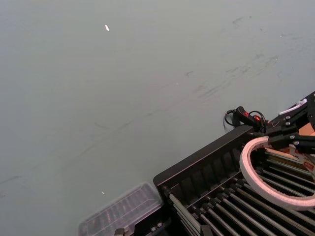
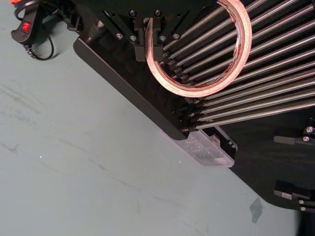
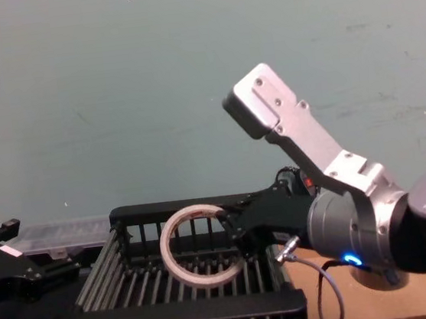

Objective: Pick up the white tape and place it into the black box , Pick up the silver tape and place it into the brown box.

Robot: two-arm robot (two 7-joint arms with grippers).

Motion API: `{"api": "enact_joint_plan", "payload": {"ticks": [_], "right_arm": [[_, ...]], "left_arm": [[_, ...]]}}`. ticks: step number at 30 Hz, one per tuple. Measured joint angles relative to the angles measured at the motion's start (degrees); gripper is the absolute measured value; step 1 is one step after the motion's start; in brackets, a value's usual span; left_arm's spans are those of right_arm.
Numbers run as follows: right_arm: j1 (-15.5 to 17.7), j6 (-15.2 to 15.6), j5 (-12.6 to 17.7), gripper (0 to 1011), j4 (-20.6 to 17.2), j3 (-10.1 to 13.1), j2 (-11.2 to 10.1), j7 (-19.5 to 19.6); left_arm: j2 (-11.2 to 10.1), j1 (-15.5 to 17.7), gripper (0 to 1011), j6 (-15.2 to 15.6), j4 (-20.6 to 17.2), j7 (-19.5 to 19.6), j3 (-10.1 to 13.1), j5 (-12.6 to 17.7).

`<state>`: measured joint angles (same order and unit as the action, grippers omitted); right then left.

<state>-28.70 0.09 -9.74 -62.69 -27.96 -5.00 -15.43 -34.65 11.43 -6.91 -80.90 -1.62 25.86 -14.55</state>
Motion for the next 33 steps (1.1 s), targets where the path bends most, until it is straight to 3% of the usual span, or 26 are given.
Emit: {"api": "enact_joint_plan", "payload": {"ticks": [16, 22, 23, 25, 33], "right_arm": [[-0.28, 0.05, -0.4, 114, 0.63, -0.12, 0.34, 0.1], [-0.24, 0.08, -0.33, 248, 0.51, -0.08, 0.3, 0.07], [-0.23, 0.08, -0.32, 328, 0.5, -0.08, 0.3, 0.06], [-0.22, 0.1, -0.3, 359, 0.47, -0.06, 0.29, 0.05], [-0.19, 0.13, -0.24, 645, 0.42, -0.04, 0.25, 0.01]], "left_arm": [[0.0, 0.0, 1001, 0.0, 0.0, 0.0, 0.0, 0.0], [0.0, 0.0, 1001, 0.0, 0.0, 0.0, 0.0, 0.0], [0.0, 0.0, 1001, 0.0, 0.0, 0.0, 0.0, 0.0], [0.0, 0.0, 1001, 0.0, 0.0, 0.0, 0.0, 0.0], [0.0, 0.0, 1001, 0.0, 0.0, 0.0, 0.0, 0.0]]}}
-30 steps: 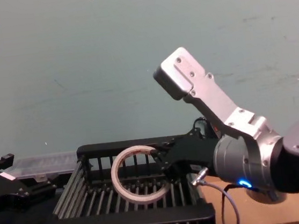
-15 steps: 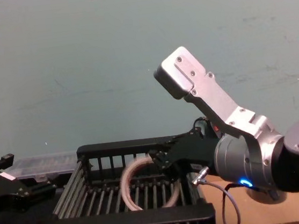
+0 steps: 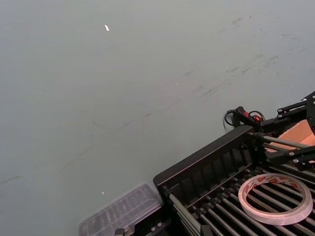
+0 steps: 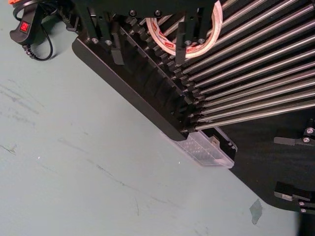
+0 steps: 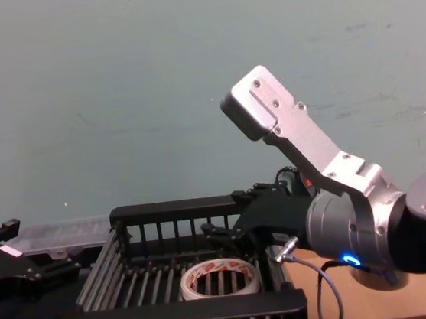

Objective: Pick up the white tape and place it into the black box , Pick up the silver tape and place it into the brown box.

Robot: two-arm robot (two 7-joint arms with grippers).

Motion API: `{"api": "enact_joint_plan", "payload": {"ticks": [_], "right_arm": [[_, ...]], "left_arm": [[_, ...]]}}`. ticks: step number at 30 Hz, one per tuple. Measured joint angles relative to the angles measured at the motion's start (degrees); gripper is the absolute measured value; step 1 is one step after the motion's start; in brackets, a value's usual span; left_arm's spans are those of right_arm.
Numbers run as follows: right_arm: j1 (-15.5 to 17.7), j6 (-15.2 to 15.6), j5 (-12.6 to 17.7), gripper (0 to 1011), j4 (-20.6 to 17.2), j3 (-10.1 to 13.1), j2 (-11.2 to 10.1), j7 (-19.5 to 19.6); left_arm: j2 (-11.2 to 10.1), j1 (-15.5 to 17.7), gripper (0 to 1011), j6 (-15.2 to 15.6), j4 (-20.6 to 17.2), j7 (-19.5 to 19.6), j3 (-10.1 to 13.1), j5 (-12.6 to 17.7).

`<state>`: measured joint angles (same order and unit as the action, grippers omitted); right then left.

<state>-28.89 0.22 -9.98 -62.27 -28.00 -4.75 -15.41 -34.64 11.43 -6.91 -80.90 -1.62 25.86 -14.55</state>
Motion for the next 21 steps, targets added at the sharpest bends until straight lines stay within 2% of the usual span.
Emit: {"api": "enact_joint_plan", "payload": {"ticks": [3, 7, 8, 11, 14, 21], "right_arm": [[0.02, 0.01, 0.02, 700, -0.02, 0.0, -0.02, 0.0], [0.04, 0.01, 0.06, 854, -0.06, 0.0, -0.02, 0.0], [0.04, 0.01, 0.06, 854, -0.06, 0.0, -0.02, 0.0], [0.05, 0.01, 0.07, 954, -0.07, 0.0, -0.02, 0.0], [0.05, 0.01, 0.07, 1002, -0.07, 0.0, -0.02, 0.0], [1.11, 0.11, 0.84, 1002, -2.61, 1.0, -0.68, -0.34]], "left_arm": [[0.0, 0.0, 1001, 0.0, 0.0, 0.0, 0.0, 0.0], [0.0, 0.0, 1001, 0.0, 0.0, 0.0, 0.0, 0.0], [0.0, 0.0, 1001, 0.0, 0.0, 0.0, 0.0, 0.0], [0.0, 0.0, 1001, 0.0, 0.0, 0.0, 0.0, 0.0], [0.0, 0.0, 1001, 0.0, 0.0, 0.0, 0.0, 0.0], [0.0, 0.0, 1001, 0.0, 0.0, 0.0, 0.0, 0.0]]}}
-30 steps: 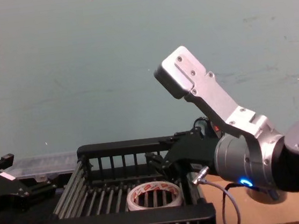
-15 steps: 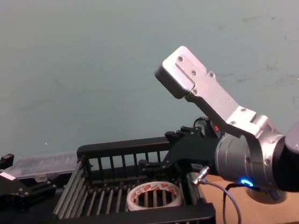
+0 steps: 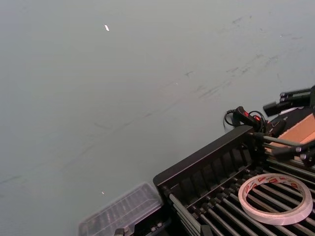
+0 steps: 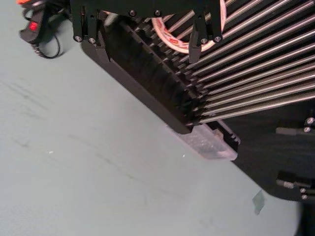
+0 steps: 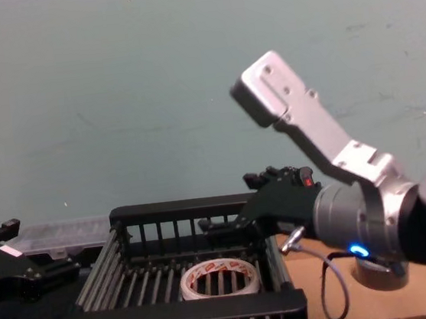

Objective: Pick up the white tape and place it into the black box , Pick up the silver tape and place it into the brown box.

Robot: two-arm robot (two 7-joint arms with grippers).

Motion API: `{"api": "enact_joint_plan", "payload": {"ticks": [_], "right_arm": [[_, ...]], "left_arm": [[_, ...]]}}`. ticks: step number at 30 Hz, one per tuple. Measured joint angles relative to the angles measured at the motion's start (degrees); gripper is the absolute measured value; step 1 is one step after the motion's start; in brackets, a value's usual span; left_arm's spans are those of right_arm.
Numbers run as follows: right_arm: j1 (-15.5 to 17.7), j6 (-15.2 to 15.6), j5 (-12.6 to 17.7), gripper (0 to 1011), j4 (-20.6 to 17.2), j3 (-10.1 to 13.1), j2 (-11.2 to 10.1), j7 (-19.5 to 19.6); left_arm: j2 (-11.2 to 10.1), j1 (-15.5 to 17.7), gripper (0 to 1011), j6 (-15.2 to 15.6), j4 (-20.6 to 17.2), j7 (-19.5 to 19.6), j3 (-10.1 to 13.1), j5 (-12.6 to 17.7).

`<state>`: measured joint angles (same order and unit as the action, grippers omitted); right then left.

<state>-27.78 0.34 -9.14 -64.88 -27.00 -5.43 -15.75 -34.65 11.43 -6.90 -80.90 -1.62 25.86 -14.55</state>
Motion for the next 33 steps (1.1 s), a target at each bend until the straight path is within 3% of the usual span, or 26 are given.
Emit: {"api": "enact_joint_plan", "payload": {"ticks": [9, 17, 26, 33], "right_arm": [[2.53, 1.15, 0.88, 1002, -5.95, 2.86, -2.26, 1.12], [5.71, 2.94, 1.14, 1002, -11.24, 7.39, -5.46, 3.55], [9.5, 4.81, 0.96, 1002, -14.34, 12.34, -7.91, 5.7], [11.99, 5.98, 0.58, 1002, -15.01, 14.97, -8.49, 6.52]], "left_arm": [[0.0, 0.0, 1001, 0.0, 0.0, 0.0, 0.0, 0.0], [0.0, 0.0, 1001, 0.0, 0.0, 0.0, 0.0, 0.0], [0.0, 0.0, 1001, 0.0, 0.0, 0.0, 0.0, 0.0], [0.0, 0.0, 1001, 0.0, 0.0, 0.0, 0.0, 0.0]]}}
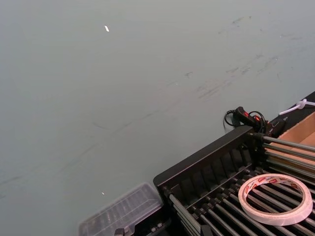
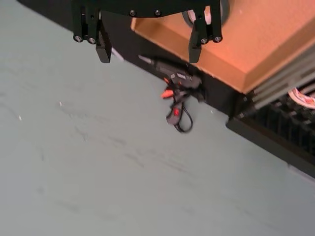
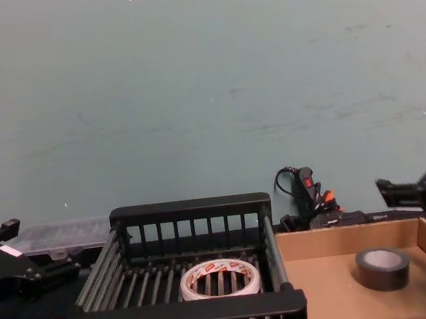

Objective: Pick up the white tape and place it into the black box , Pick up the silver tape and place it into the brown box.

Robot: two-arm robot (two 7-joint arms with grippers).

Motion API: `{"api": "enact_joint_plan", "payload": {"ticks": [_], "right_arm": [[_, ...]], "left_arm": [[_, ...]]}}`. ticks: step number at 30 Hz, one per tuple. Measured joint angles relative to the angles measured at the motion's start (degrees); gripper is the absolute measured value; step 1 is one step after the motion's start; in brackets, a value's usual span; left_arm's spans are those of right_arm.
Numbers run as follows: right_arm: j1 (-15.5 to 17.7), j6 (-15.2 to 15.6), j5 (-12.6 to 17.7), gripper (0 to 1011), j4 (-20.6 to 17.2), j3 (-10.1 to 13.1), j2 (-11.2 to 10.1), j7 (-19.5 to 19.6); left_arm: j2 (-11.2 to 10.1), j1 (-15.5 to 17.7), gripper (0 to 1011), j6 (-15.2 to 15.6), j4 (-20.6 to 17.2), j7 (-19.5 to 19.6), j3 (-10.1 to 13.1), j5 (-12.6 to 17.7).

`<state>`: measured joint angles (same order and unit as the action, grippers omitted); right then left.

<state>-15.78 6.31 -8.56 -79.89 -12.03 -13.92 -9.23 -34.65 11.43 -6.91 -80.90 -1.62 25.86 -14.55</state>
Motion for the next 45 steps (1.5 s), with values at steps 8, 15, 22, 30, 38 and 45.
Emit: {"api": "enact_joint_plan", "payload": {"ticks": [8, 15, 22, 30, 38, 45], "right_arm": [[1.66, 0.73, -0.67, 1002, 0.3, 1.39, 0.15, 0.06], [1.97, 1.05, -1.3, 1002, 0.88, 1.92, 0.6, 0.06], [1.99, 1.08, -1.35, 1002, 0.92, 1.94, 0.61, 0.04], [1.97, 1.08, -1.33, 1002, 0.92, 1.91, 0.57, 0.01], [1.97, 1.06, -1.29, 1002, 0.91, 1.88, 0.53, 0.0], [1.97, 1.03, -1.25, 1002, 0.91, 1.88, 0.52, 0.0]], "left_arm": [[0.0, 0.0, 1001, 0.0, 0.0, 0.0, 0.0, 0.0], [0.0, 0.0, 1001, 0.0, 0.0, 0.0, 0.0, 0.0], [0.0, 0.0, 1001, 0.0, 0.0, 0.0, 0.0, 0.0], [0.0, 0.0, 1001, 0.0, 0.0, 0.0, 0.0, 0.0], [0.0, 0.0, 1001, 0.0, 0.0, 0.0, 0.0, 0.0], [0.0, 0.0, 1001, 0.0, 0.0, 0.0, 0.0, 0.0]]}}
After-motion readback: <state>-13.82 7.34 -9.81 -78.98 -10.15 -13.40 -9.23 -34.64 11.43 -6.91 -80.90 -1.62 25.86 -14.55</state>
